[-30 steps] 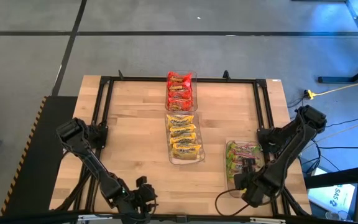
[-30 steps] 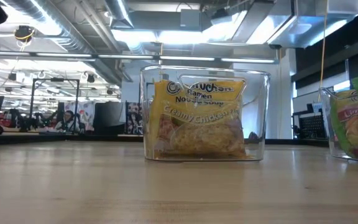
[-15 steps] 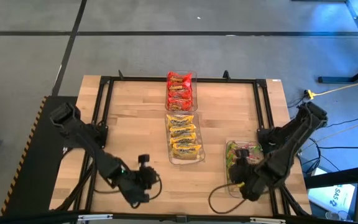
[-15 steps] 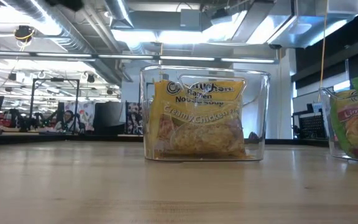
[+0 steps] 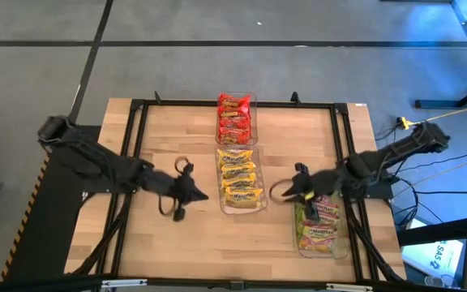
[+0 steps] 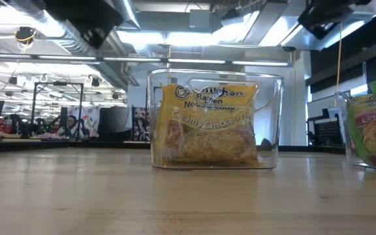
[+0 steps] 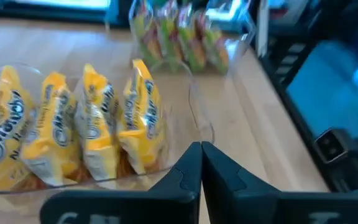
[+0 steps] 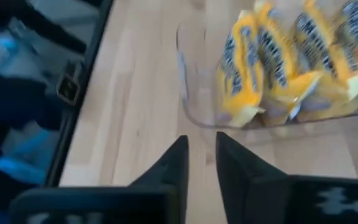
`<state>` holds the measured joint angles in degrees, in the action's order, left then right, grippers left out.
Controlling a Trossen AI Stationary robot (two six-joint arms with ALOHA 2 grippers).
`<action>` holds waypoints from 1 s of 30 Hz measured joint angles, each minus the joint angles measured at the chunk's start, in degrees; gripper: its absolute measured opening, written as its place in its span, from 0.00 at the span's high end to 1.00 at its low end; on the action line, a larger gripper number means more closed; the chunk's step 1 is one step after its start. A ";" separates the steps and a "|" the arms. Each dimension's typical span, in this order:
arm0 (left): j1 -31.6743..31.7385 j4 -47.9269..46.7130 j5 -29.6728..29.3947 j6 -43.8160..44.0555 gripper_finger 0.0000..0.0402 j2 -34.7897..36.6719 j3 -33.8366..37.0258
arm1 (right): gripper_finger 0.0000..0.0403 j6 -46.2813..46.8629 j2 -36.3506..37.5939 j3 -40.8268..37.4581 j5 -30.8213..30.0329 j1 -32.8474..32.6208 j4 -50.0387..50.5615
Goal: Sort Maruchan noodles
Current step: Return to Home Position
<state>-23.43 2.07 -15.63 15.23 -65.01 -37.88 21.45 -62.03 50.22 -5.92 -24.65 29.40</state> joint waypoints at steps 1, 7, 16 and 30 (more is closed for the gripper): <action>1.99 2.98 2.58 -0.69 1.00 2.35 2.92 | 0.87 -1.06 1.76 -1.97 1.12 1.52 -2.26; 10.85 13.92 8.74 -4.14 1.00 14.32 14.16 | 0.95 -7.12 10.93 -9.43 4.05 9.05 -10.97; 15.22 15.77 7.56 -6.01 1.00 28.03 23.67 | 1.00 -11.34 20.97 -20.36 6.63 15.61 -24.62; 15.59 12.65 3.55 -5.94 0.99 45.27 32.36 | 0.99 -10.89 29.74 -32.52 7.01 19.20 -40.89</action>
<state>-7.84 14.72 -12.08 9.29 -19.74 -5.51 10.56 -32.29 17.71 1.09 -5.45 -11.48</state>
